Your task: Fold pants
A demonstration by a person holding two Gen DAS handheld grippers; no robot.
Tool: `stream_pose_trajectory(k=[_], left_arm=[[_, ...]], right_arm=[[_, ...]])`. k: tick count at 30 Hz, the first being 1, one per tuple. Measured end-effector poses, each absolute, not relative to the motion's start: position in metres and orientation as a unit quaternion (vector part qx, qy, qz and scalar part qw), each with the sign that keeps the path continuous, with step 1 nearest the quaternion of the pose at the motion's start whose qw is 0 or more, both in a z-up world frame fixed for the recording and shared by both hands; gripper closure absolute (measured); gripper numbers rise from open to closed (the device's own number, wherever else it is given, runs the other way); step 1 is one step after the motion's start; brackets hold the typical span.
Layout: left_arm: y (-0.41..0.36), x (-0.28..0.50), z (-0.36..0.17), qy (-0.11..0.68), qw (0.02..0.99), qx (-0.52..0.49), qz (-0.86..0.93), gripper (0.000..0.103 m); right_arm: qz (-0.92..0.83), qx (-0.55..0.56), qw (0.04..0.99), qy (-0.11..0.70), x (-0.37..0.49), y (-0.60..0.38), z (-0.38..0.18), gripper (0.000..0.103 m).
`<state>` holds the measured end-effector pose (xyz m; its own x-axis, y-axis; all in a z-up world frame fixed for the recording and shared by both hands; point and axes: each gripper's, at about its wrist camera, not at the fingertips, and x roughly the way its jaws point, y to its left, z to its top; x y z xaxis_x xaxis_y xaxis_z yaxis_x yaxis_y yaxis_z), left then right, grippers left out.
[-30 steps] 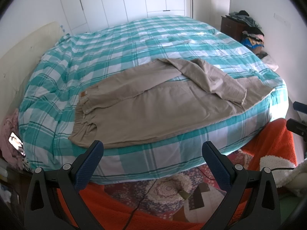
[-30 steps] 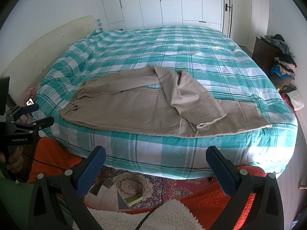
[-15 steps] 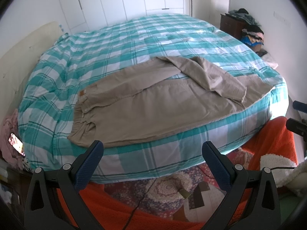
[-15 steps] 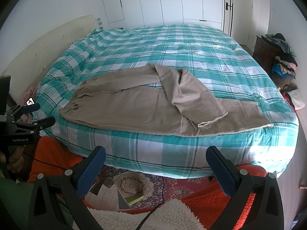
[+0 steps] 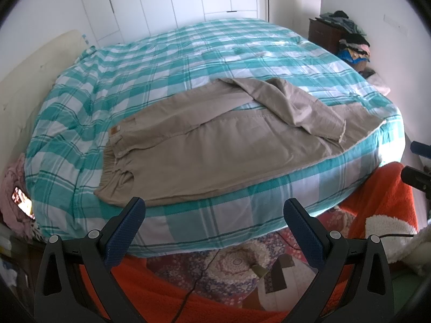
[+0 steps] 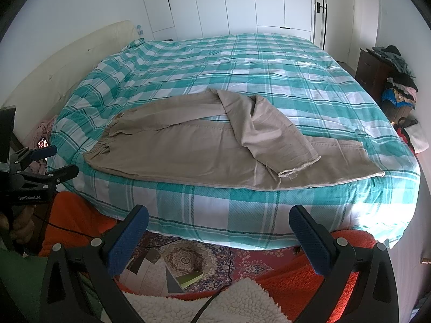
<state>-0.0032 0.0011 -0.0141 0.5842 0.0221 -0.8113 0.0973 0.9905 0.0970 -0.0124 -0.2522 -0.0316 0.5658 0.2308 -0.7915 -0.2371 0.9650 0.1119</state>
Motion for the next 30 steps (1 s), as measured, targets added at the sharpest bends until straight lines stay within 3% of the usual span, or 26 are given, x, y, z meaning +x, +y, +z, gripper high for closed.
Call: stream_pose_trajectory(k=[30], left_arm=[[-0.0042, -0.0014, -0.0210, 0.461, 0.884, 0.069, -0.023, 0.001]], right_arm=[[0.133, -0.006, 0.884, 0.448, -0.0120, -0.2510, -0.0320, 0.000]])
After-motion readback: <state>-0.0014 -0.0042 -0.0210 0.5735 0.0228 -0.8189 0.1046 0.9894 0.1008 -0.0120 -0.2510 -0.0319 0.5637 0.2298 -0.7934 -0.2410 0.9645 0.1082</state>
